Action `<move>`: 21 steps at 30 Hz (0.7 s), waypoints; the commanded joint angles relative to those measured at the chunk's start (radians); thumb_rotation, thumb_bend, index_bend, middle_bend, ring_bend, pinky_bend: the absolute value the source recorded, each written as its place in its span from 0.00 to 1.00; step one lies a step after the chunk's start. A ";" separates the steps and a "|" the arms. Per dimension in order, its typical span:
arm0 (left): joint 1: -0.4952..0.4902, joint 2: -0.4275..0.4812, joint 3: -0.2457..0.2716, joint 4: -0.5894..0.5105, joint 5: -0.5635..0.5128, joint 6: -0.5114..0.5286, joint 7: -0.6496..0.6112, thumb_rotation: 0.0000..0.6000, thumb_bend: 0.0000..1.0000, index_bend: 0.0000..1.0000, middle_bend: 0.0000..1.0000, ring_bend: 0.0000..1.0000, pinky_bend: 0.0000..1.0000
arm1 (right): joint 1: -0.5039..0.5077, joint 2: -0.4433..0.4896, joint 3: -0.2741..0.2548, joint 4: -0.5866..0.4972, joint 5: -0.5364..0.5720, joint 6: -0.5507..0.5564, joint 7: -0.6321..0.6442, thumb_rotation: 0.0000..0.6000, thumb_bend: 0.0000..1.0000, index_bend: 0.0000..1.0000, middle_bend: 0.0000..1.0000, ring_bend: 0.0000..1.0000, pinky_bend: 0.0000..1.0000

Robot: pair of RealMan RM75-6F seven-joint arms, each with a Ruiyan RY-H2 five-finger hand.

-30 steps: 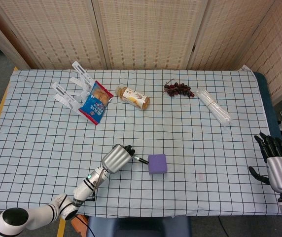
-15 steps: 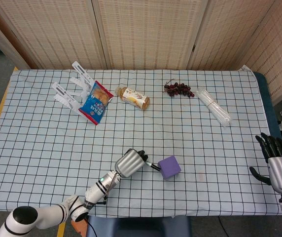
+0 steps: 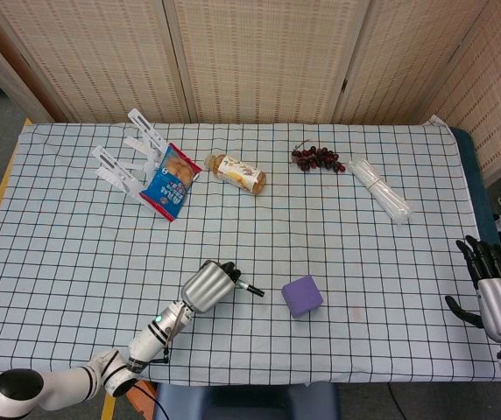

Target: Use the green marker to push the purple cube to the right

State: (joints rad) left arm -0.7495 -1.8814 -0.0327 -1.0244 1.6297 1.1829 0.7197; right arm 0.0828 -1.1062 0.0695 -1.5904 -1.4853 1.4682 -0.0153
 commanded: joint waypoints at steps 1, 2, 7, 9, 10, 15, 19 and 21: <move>0.105 0.098 0.057 -0.046 -0.018 0.074 0.010 1.00 0.60 0.79 0.79 0.83 1.00 | 0.002 -0.003 -0.002 0.000 -0.001 -0.004 -0.006 1.00 0.14 0.00 0.00 0.00 0.00; 0.130 0.117 0.065 -0.048 -0.028 0.088 0.000 1.00 0.60 0.79 0.79 0.83 1.00 | 0.003 -0.005 -0.002 0.000 -0.002 -0.006 -0.009 1.00 0.14 0.00 0.00 0.00 0.00; 0.256 0.207 0.080 -0.069 -0.126 0.123 -0.038 1.00 0.60 0.78 0.78 0.83 1.00 | 0.007 -0.017 -0.006 -0.002 -0.007 -0.011 -0.032 1.00 0.14 0.00 0.00 0.00 0.00; 0.285 0.223 0.086 -0.047 -0.142 0.127 -0.054 1.00 0.60 0.77 0.77 0.83 1.00 | 0.008 -0.023 -0.006 -0.004 -0.007 -0.010 -0.042 1.00 0.14 0.00 0.00 0.00 0.00; 0.294 0.228 0.088 -0.038 -0.147 0.126 -0.062 1.00 0.60 0.76 0.77 0.83 1.00 | 0.008 -0.026 -0.006 -0.006 -0.008 -0.008 -0.047 1.00 0.14 0.00 0.00 0.00 0.00; 0.318 0.233 0.093 -0.007 -0.150 0.128 -0.094 1.00 0.59 0.72 0.74 0.83 1.00 | 0.007 -0.032 -0.007 -0.012 -0.017 0.000 -0.057 1.00 0.14 0.00 0.00 0.00 0.00; 0.341 0.237 0.107 0.026 -0.139 0.125 -0.141 1.00 0.55 0.55 0.65 0.82 1.00 | 0.011 -0.040 -0.007 -0.011 -0.015 -0.007 -0.069 1.00 0.14 0.00 0.00 0.00 0.00; 0.344 0.240 0.107 0.026 -0.136 0.120 -0.161 1.00 0.52 0.43 0.57 0.80 0.99 | 0.013 -0.041 -0.008 -0.010 -0.015 -0.011 -0.072 1.00 0.14 0.00 0.00 0.00 0.00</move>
State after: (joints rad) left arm -0.4102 -1.6443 0.0724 -1.0013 1.4897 1.3064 0.5706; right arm 0.0953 -1.1471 0.0622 -1.6010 -1.5001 1.4582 -0.0865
